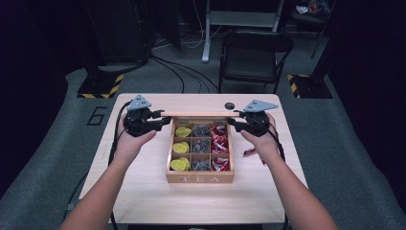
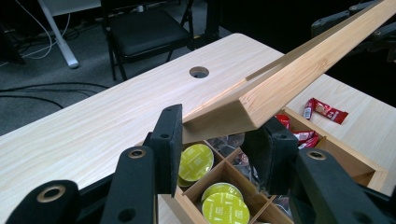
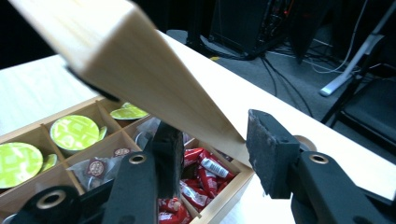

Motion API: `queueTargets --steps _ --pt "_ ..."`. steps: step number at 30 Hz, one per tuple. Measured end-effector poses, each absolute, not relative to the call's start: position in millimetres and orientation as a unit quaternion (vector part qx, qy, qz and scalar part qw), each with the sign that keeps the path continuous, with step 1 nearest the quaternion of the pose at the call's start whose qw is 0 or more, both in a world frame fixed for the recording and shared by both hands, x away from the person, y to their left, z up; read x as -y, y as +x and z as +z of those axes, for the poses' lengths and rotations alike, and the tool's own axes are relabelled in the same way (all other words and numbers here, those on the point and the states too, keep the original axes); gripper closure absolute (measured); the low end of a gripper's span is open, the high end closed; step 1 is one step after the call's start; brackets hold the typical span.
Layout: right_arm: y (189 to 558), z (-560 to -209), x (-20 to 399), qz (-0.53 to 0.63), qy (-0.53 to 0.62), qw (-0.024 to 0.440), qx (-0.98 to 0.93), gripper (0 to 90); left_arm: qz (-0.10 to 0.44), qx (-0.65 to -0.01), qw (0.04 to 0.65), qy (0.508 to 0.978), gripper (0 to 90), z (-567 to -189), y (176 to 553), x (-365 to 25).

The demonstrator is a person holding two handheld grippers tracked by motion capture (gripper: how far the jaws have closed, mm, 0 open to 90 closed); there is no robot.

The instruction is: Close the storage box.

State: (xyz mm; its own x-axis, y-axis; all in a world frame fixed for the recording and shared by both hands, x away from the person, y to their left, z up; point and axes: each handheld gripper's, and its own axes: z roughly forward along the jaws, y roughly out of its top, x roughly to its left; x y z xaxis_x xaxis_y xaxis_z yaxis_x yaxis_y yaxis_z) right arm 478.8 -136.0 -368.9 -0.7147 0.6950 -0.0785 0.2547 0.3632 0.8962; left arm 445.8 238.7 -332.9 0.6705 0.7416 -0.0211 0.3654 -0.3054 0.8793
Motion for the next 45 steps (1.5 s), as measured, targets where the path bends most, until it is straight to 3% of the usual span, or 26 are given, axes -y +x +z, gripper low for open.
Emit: queueTargets --steps 26,45 --pt "437.8 -375.2 145.7 0.486 0.291 0.195 -0.801 47.7 0.201 -0.347 0.476 0.783 55.9 -363.0 415.4 -240.4" --pt "408.2 -390.9 148.8 0.499 0.296 0.176 -0.795 46.9 0.19 -0.346 0.477 0.785 53.8 -391.5 396.8 -242.9"
